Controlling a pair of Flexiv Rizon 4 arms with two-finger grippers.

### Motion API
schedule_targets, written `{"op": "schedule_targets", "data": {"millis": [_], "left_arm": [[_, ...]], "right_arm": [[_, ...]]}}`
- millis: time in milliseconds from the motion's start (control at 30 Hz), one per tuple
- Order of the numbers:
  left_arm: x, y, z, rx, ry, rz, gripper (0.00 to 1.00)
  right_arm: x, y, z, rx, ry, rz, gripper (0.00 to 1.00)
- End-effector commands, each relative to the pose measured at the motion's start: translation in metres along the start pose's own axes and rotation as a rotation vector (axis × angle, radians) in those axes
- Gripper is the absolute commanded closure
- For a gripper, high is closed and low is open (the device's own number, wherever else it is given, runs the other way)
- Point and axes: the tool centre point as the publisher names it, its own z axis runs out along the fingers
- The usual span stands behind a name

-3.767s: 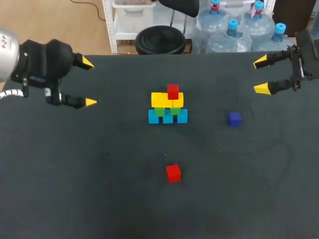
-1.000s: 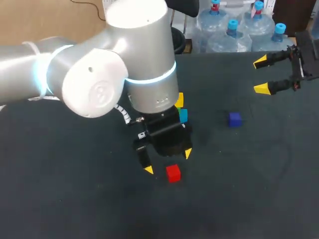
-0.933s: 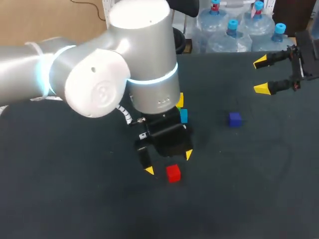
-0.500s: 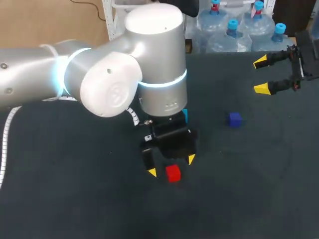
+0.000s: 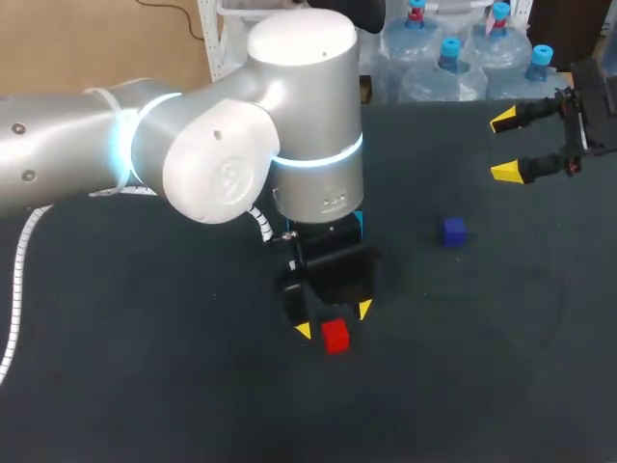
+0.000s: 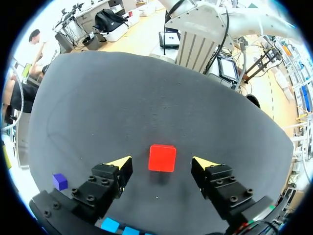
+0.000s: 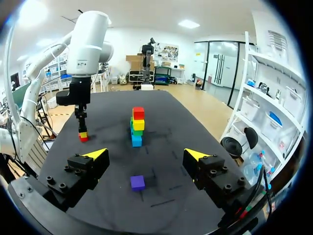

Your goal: Place the blue cubes, place green cubes on the blue cubes, place the yellow cubes on the green cubes, then place the red cubes on the yellow cubes, and place purple cube on the red cubes.

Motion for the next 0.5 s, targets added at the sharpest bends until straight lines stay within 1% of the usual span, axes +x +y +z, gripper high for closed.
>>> {"op": "schedule_targets", "data": {"millis": [33,200,333,400,467,500], "left_arm": [[0.0018,-0.0019,0.0027,-0.01,-0.01,0.003,0.24],[0.0001,-0.0015,0.0061,-0.01,-0.011,0.02,0.25],[-0.0001,-0.0015,0.0084,-0.01,-0.011,0.029,0.29],[0.0004,-0.0021,0.0094,-0.009,-0.011,0.03,0.32],[0.0014,-0.0025,0.0101,-0.008,-0.011,0.029,0.32],[0.0021,-0.0026,0.0104,-0.008,-0.011,0.029,0.35]], "right_arm": [[0.0003,-0.0003,0.0005,0.0,-0.001,-0.001,0.0],[0.0003,-0.0003,0.0005,0.0,-0.001,-0.001,0.0],[0.0003,-0.0003,0.0005,0.0,-0.001,-0.001,0.0],[0.0003,-0.0003,0.0005,0.0,-0.001,-0.001,0.0],[0.0003,-0.0003,0.0005,0.0,-0.001,-0.001,0.0],[0.0003,-0.0003,0.0005,0.0,-0.001,-0.001,0.0]]}}
